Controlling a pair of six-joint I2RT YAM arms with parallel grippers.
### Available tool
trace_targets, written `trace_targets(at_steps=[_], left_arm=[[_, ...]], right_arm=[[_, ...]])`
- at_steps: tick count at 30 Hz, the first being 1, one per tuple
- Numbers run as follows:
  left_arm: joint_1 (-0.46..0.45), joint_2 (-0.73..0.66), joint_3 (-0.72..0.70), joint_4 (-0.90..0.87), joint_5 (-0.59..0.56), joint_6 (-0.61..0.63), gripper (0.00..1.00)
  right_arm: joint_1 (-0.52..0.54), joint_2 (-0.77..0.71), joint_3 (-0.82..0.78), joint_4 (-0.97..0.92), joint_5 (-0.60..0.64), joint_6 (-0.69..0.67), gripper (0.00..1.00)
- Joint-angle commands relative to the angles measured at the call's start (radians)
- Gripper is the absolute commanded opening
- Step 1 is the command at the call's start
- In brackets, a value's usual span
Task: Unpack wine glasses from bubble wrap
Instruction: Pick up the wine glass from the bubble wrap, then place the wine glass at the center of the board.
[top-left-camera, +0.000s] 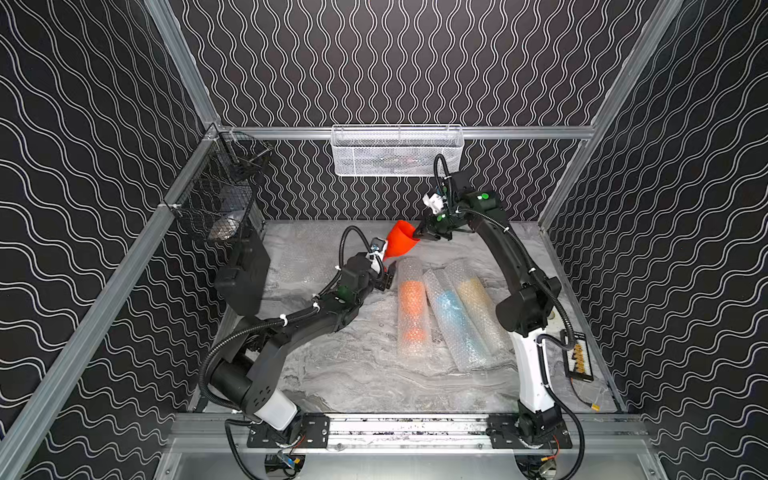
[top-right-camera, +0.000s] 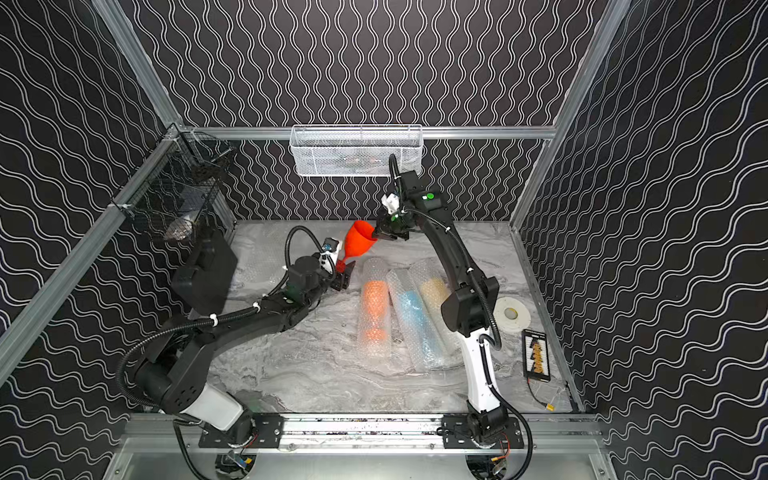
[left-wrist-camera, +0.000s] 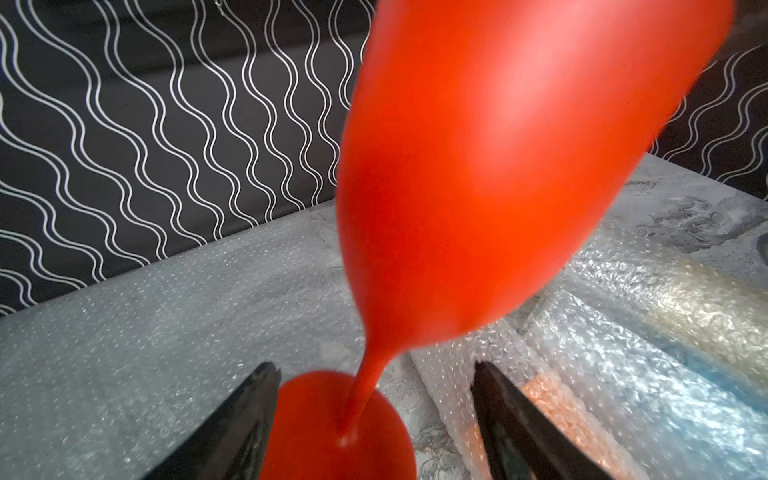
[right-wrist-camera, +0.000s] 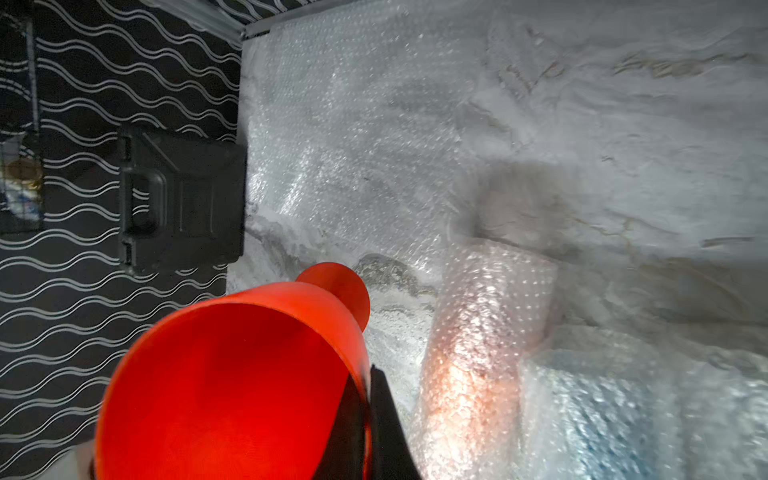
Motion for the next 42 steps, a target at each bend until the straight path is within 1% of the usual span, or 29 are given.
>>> trace_targets(at_steps=[1,5,8,11,14,18,21,25,27,31,42], left_arm=[[0.000,-0.026,-0.005,-0.036,-0.037,-0.108,0.78],[0.000,-0.049,-0.020,-0.077,-0.014,-0.231,0.78],[0.001,-0.066,-0.026,-0.136,0.022,-0.300,0.78],[0.000,-0.092,-0.051,-0.184,0.040,-0.343,0.78],[0.001,-0.128,-0.088,-0.202,0.043,-0.361,0.78],[0.001,-0.146,-0.104,-0.226,0.042,-0.361,0.78],[0.000,-0.149,-0.097,-0.242,0.046,-0.355,0.78],[0.001,-0.149,-0.080,-0.278,0.042,-0.345,0.78],[0.000,-0.150,-0.081,-0.278,0.042,-0.343,0.78],[0.000,-0.141,-0.074,-0.280,0.044,-0.338,0.78],[0.001,-0.118,-0.053,-0.283,0.048,-0.325,0.78]], right_arm=[[0.002,0.002,0.022,0.037,0.150,-0.003,0.00],[0.003,0.027,0.043,0.059,0.273,-0.019,0.00],[0.002,0.055,0.060,0.084,0.362,-0.038,0.00],[0.003,0.087,0.083,0.106,0.434,-0.077,0.00],[0.002,0.103,0.064,0.172,0.476,-0.118,0.00],[-0.001,0.132,0.056,0.275,0.464,-0.138,0.00],[0.000,0.150,0.058,0.341,0.485,-0.137,0.00],[-0.002,0.202,0.110,0.347,0.533,-0.141,0.00],[-0.003,0.215,0.105,0.358,0.544,-0.132,0.00],[-0.004,0.234,0.094,0.368,0.532,-0.110,0.00],[-0.004,0.274,0.105,0.388,0.542,-0.115,0.01]])
